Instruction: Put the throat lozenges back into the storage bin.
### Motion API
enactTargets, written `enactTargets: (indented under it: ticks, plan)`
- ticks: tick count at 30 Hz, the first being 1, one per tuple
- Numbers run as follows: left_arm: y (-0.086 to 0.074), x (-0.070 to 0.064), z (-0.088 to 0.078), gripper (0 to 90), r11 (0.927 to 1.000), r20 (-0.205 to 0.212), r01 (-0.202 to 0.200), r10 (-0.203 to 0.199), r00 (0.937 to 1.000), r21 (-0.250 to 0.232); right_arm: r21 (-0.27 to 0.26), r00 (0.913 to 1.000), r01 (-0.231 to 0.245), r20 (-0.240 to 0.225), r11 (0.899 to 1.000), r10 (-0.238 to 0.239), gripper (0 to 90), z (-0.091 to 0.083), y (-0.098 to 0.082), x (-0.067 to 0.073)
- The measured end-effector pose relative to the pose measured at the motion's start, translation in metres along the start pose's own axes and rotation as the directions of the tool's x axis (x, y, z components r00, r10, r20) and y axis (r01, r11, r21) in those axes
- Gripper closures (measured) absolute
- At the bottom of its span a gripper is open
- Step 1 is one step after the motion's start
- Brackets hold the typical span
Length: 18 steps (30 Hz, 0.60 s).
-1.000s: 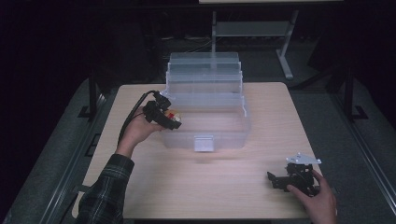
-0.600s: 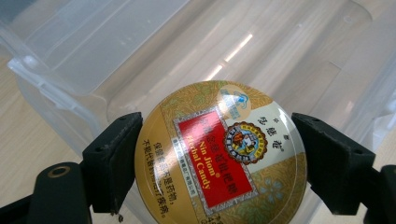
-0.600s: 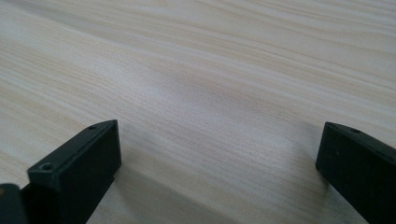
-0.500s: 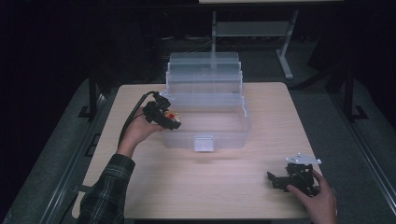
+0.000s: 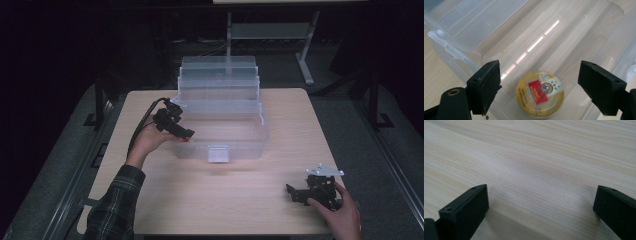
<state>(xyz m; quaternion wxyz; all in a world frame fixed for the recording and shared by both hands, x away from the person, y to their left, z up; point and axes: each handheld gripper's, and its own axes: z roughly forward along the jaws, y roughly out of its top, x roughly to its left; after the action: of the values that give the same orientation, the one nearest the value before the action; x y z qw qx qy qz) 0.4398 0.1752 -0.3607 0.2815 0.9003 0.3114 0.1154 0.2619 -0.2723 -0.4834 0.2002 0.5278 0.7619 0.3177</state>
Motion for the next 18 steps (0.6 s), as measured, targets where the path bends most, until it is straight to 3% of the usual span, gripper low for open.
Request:
enactTargets:
  ticks: [18]
  plan:
    - [-0.016, -0.010, -0.029, 16.8, 0.9984, -0.011, -0.007, 0.006, 0.9999, -0.056, 0.000, 1.0000, 0.000, 0.000, 1.000, 0.000, 0.0, 0.000, 0.000, 0.000]
